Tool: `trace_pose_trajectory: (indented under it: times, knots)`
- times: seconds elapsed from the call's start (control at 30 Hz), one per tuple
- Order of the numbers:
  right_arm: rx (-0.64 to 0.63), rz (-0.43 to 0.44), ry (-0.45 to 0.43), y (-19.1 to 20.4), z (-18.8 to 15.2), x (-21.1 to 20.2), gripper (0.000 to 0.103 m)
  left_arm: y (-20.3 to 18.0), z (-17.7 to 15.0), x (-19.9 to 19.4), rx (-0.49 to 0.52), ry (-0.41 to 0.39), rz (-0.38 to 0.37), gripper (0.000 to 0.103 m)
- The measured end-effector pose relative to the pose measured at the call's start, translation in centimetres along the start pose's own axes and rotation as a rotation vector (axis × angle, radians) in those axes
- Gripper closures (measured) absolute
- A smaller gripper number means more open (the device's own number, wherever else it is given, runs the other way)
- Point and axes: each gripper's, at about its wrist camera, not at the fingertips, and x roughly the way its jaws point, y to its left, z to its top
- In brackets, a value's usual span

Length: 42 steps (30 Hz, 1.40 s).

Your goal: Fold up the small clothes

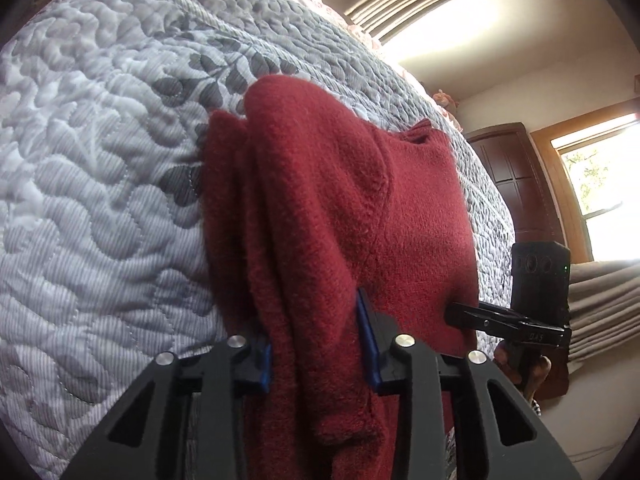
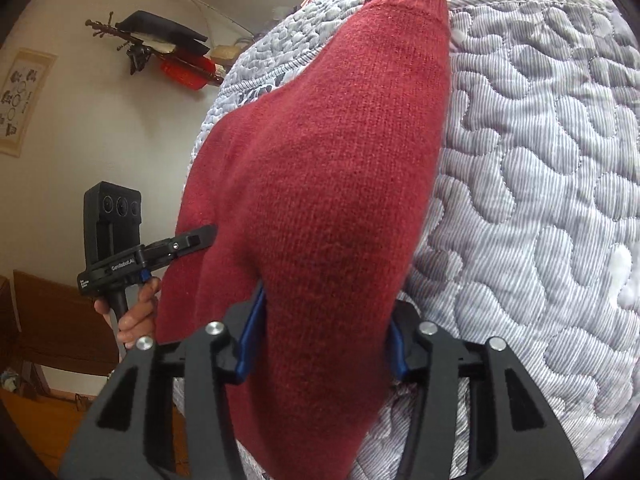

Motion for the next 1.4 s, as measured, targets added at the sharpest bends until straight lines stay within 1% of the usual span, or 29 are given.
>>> trace_pose_trajectory:
  times: [0.13, 0.2, 0.33, 0.5, 0.63, 0.73, 0.8, 0.9, 0.97, 1.03, 1.13, 1.17, 1.23, 1.3, 1.37, 1.4]
  knots:
    - [-0.022, -0.007, -0.031, 0.7, -0.6, -1.4, 0.065, -1.7, -0.7, -0.5, 0.044, -0.068, 0.052, 0.076]
    - [-0.033, -0.008, -0.037, 0.9, -0.9, -2.1, 0.066, -2.5, -0.8, -0.7, 0.042, -0.082, 0.053, 0.077]
    - [-0.063, -0.036, -0.051, 0.9, -2.2, -5.0, 0.067, -4.9, -1.1, -0.2, 0.055, -0.081, 0.033, 0.078]
    - [-0.065, -0.064, -0.094, -0.2, -3.9, -10.5, 0.067, -9.7, -2.2, 1.5, 0.097, -0.049, -0.005, 0.078]
    - [-0.055, -0.101, -0.127, -2.1, -6.3, -15.4, 0.067, -14.9, -3.5, 3.1, 0.168, -0.034, -0.051, 0.078]
    - [-0.039, -0.120, -0.151, -4.0, -7.9, -18.4, 0.067, -18.0, -4.6, 4.8, 0.212, -0.019, -0.056, 0.078]
    - [-0.020, -0.142, -0.158, -5.6, -9.0, -19.8, 0.066, -19.6, -5.4, 6.4, 0.238, 0.000, -0.041, 0.078]
    - [0.022, -0.156, -0.146, -8.2, -9.8, -20.0, 0.066, -20.7, -6.5, 9.0, 0.256, 0.029, -0.001, 0.078]
    - [0.058, -0.144, -0.136, -10.3, -10.3, -19.4, 0.066, -20.9, -7.0, 10.1, 0.277, 0.022, 0.040, 0.077]
    - [0.065, -0.144, -0.128, -11.8, -10.6, -18.6, 0.065, -20.2, -7.1, 11.0, 0.269, 0.019, 0.054, 0.076]
    - [0.075, -0.142, -0.132, -13.2, -11.1, -17.6, 0.061, -19.4, -7.6, 11.7, 0.291, 0.001, 0.085, 0.072]
    - [0.072, -0.149, -0.138, -13.1, -11.1, -17.3, 0.059, -19.4, -8.0, 11.8, 0.308, -0.008, 0.098, 0.071]
    - [0.063, -0.175, -0.155, -12.5, -11.2, -16.9, 0.053, -19.5, -8.2, 11.8, 0.334, -0.026, 0.130, 0.066]
    - [0.048, -0.207, -0.179, -11.1, -11.3, -16.7, 0.044, -20.1, -8.4, 11.2, 0.335, -0.029, 0.155, 0.061]
    - [0.031, -0.233, -0.200, -9.9, -12.4, -17.3, 0.039, -20.8, -8.9, 9.8, 0.337, -0.040, 0.182, 0.056]
    - [0.021, -0.233, -0.211, -9.4, -13.2, -17.8, 0.032, -21.1, -9.4, 9.0, 0.350, -0.053, 0.203, 0.055]
